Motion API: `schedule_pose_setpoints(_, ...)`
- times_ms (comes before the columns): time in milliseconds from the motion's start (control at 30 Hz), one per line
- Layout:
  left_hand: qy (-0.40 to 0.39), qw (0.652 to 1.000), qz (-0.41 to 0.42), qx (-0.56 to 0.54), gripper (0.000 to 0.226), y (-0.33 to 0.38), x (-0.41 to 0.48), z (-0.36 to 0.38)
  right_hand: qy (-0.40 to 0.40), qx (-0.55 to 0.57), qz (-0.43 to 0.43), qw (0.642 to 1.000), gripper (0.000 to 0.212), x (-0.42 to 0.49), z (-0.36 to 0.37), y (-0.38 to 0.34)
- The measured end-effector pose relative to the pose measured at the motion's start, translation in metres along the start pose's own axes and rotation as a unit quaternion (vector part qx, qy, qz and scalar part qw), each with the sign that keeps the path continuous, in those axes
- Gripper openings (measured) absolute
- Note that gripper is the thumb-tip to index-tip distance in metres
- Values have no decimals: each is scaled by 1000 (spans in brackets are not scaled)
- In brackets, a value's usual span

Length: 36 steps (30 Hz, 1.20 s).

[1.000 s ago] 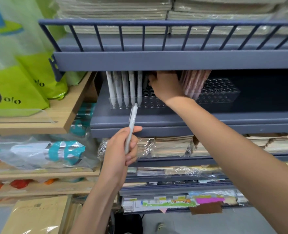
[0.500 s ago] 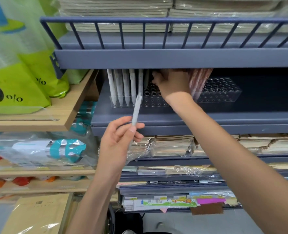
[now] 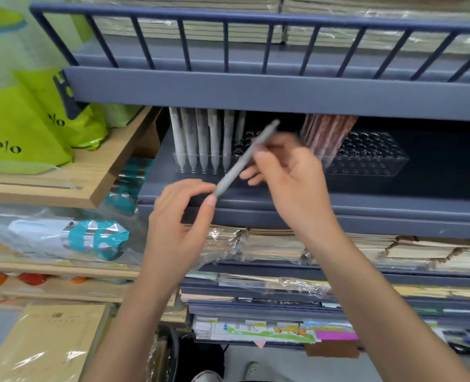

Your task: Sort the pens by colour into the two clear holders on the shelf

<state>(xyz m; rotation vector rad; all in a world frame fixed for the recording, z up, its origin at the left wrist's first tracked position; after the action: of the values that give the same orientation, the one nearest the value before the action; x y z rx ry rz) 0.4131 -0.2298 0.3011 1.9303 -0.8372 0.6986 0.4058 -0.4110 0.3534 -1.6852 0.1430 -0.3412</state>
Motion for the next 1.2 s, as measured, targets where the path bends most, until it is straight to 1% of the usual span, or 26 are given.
schedule_pose_setpoints(67,-55,989,45,127,32,-11,-4,2,57,-7,-42,997,5,4,-15,-4)
schedule_pose_setpoints(133,-79,972,87,202,38,-18,-10,7,120,-41,-70,989,5,7,-26,-3)
schedule_pose_setpoints(167,-75,967,105,221,39,-20,-13,9,147,-60,-77,984,8,9,-28,-2)
schedule_pose_setpoints(233,-51,961,133,236,40,-22,-16,12,176,-71,-90,978,14,15,-30,2)
schedule_pose_setpoints(267,-35,959,143,241,39,-22,-17,13,186,-70,-100,975,27,18,-30,2)
schedule_pose_setpoints(300,-20,957,151,246,39,-23,-18,13,192,-76,-114,972,34,21,-29,2)
schedule_pose_setpoints(333,-6,955,158,252,38,-24,-18,13,190,-80,-136,969,32,24,-27,1)
schedule_pose_setpoints(400,14,950,169,261,37,-24,-19,15,183,-104,-155,965,15,30,-20,-1)
schedule_pose_setpoints(467,23,947,180,264,37,-25,-19,15,183,-126,-118,968,9,40,-17,-1)
schedule_pose_setpoints(500,24,947,184,264,37,-25,-19,15,181,-135,-93,970,10,46,-16,-1)
schedule_pose_setpoints(600,21,945,192,264,38,-26,-20,14,172,-205,-43,963,28,62,-10,-11)
schedule_pose_setpoints(800,25,946,196,258,38,-24,-19,13,151,-329,38,932,38,71,5,-23)
schedule_pose_setpoints(900,27,946,195,258,38,-25,-20,13,145,-337,37,930,37,68,6,-27)
schedule_pose_setpoints(1067,33,944,200,261,38,-27,-21,15,170,-344,6,923,35,61,3,-30)
schedule_pose_setpoints(1200,41,940,204,269,38,-28,-22,16,158,-356,16,921,41,67,9,-24)
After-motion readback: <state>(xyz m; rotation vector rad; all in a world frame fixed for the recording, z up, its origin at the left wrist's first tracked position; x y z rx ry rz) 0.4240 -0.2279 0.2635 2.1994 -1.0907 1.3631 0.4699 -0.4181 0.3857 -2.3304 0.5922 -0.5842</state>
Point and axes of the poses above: each hand's wrist, its own x-axis towards the middle knuckle, its own z-axis out of the palm, y = z × x, the point moved 7 cm from there along x, towards the middle knuckle, and after that the axes turned 14 degrees about z, right-handed, at the moved point
